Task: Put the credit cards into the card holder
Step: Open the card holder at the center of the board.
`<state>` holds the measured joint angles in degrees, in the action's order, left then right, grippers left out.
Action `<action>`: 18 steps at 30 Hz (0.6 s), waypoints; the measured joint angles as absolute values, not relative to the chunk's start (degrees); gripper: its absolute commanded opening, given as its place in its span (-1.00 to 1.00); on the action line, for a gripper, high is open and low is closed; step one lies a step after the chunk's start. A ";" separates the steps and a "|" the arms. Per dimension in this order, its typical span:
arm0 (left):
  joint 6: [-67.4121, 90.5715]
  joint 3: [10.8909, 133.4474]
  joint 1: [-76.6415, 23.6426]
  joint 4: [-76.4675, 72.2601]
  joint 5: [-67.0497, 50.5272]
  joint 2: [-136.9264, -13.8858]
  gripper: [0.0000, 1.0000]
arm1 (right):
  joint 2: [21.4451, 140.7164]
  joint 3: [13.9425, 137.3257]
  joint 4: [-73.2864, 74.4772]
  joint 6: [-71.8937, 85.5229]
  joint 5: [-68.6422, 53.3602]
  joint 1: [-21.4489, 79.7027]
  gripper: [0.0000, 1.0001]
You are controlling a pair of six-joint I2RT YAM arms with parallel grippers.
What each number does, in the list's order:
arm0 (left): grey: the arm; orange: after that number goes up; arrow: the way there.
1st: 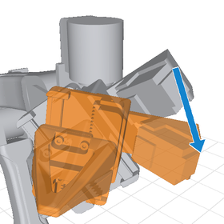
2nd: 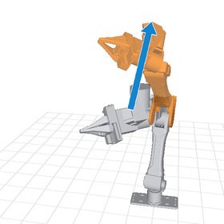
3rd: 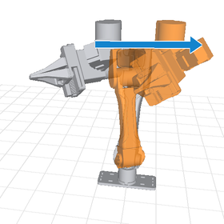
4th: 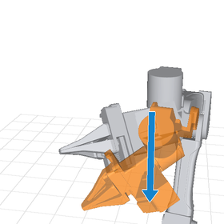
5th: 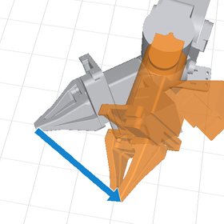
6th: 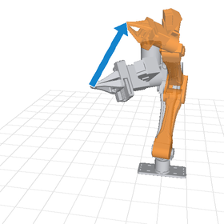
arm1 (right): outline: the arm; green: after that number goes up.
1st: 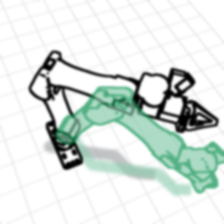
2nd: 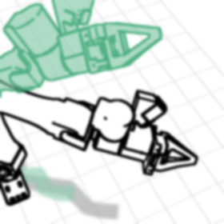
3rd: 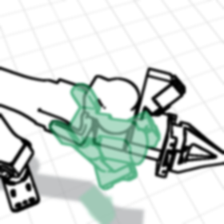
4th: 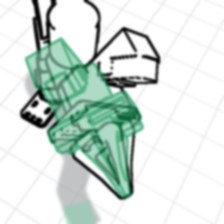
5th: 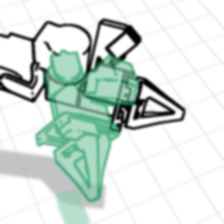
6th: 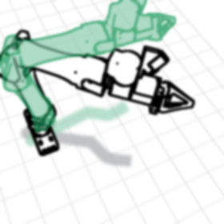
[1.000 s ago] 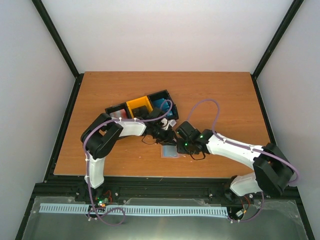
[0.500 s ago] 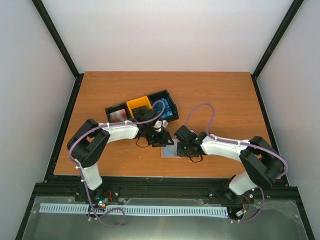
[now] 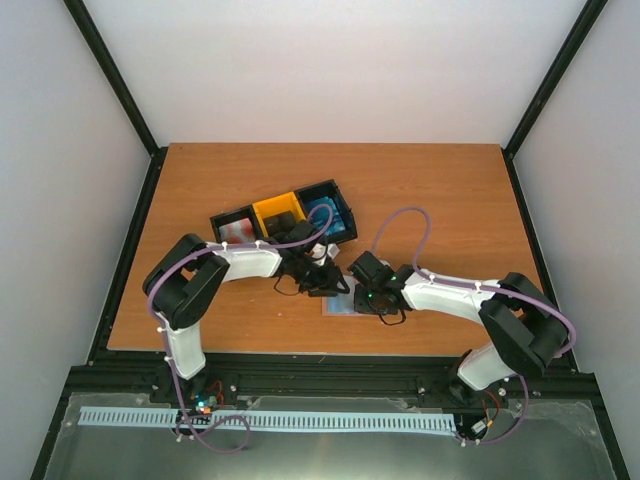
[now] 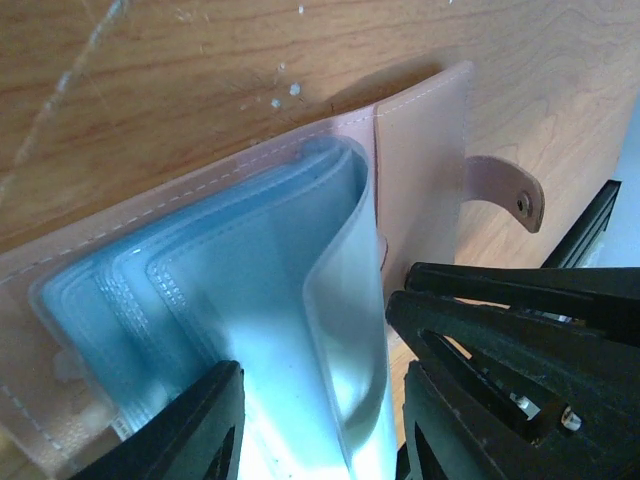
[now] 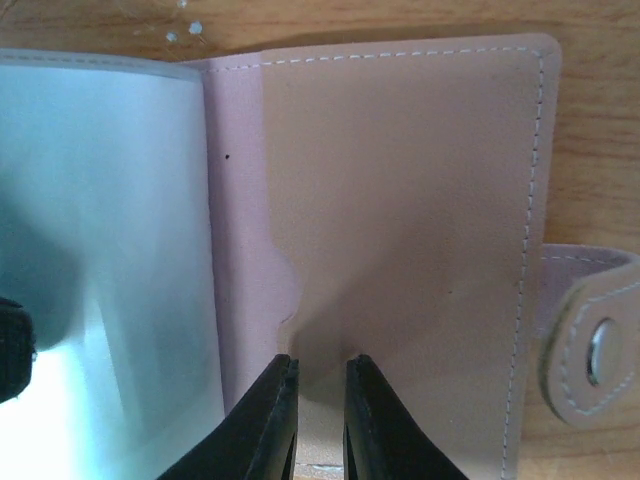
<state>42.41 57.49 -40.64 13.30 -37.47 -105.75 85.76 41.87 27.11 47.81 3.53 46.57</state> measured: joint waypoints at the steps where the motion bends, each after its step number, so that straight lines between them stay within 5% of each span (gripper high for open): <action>1: 42.44 57.49 -40.64 13.19 -37.76 -105.91 -0.13 | 85.76 41.87 27.11 47.81 3.51 46.57 -0.71; 18: 40.49 57.49 -40.66 8.01 -44.14 -106.43 -0.30 | 83.70 40.32 24.99 47.40 2.96 46.54 -0.62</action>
<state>40.49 57.49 -40.66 8.01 -44.14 -106.43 83.70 40.32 24.99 47.40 2.96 46.54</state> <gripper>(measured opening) 0.344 0.190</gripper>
